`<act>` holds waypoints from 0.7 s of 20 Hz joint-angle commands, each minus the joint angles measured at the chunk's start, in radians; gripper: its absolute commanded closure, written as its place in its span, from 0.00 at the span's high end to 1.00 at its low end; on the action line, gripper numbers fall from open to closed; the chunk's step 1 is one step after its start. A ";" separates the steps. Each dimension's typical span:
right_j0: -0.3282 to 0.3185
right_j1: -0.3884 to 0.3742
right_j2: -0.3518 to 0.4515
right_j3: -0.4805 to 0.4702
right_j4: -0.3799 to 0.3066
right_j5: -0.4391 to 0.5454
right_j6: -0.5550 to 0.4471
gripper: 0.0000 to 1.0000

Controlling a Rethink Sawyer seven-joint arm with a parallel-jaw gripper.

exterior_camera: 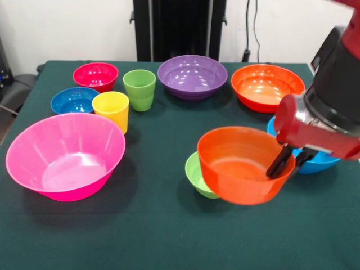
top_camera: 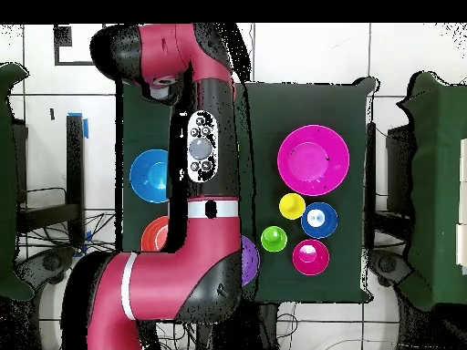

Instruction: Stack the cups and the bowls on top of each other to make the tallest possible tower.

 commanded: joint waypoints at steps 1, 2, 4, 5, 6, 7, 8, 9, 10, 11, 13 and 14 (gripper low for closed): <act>-0.014 0.034 0.058 -0.045 0.013 0.137 -0.247 0.00; -0.011 0.031 0.056 -0.032 0.014 0.128 -0.239 0.00; -0.008 0.034 0.049 -0.027 0.015 0.131 -0.248 0.00; -0.007 0.035 0.044 -0.025 0.015 0.132 -0.253 0.00; -0.006 0.038 0.040 -0.021 0.014 0.132 -0.253 0.00; -0.006 0.040 0.038 -0.014 0.014 0.123 -0.251 0.00; -0.004 0.038 0.033 0.005 0.012 0.105 -0.248 0.00; -0.005 0.039 0.033 0.017 0.011 0.087 -0.248 0.00; -0.006 0.039 0.033 0.029 0.011 0.069 -0.252 0.00; -0.007 0.038 0.034 0.046 0.011 0.053 -0.247 0.00; -0.007 0.031 0.031 0.075 0.009 0.026 -0.243 0.00; -0.007 0.021 0.033 0.109 0.011 0.002 -0.237 0.00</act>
